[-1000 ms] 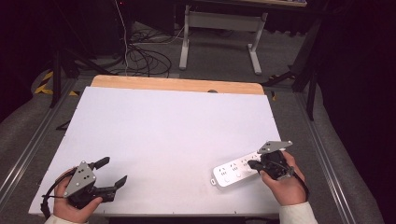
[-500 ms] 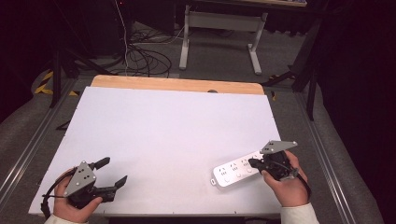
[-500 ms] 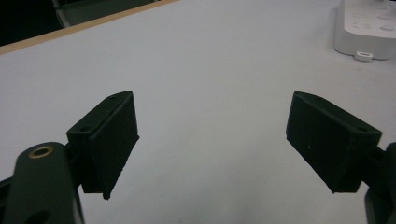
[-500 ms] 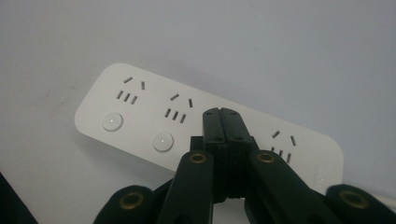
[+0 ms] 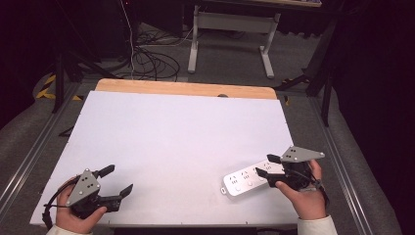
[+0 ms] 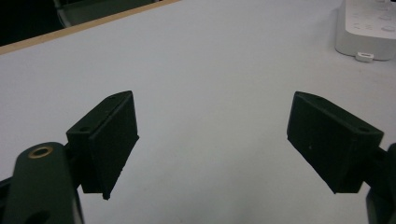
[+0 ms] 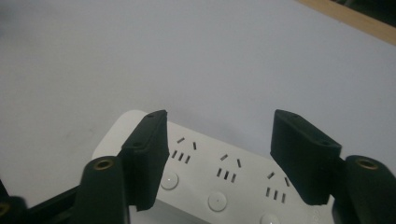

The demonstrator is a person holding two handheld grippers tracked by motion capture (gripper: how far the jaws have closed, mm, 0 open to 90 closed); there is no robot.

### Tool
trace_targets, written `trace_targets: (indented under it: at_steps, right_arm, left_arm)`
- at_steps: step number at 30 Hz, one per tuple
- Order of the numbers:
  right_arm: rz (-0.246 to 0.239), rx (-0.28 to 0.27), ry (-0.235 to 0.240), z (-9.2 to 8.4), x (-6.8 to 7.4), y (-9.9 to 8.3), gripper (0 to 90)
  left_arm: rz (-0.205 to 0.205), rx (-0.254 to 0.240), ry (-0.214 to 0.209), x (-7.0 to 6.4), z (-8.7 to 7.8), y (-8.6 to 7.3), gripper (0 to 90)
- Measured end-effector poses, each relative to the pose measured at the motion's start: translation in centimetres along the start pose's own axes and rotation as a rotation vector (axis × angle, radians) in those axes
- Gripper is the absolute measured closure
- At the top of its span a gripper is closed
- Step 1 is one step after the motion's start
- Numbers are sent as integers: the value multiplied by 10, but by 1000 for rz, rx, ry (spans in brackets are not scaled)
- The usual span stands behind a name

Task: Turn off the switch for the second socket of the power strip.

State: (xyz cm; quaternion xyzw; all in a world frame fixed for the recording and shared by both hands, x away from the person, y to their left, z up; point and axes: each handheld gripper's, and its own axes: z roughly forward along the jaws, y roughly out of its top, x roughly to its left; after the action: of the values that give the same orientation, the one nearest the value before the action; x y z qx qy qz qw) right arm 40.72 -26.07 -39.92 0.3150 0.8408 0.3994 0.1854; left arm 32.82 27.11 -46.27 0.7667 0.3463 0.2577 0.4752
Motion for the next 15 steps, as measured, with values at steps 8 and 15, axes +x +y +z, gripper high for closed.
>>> trace_targets:
  at_steps: [8,15]
  right_arm:
    - [1,-141,57,-5,4,-7,243]
    - [19,-246,112,-7,2,-21,228]
  left_arm:
    - [-2,-3,-2,0,-1,0,167]
    - [23,11,-13,0,-1,-1,126]
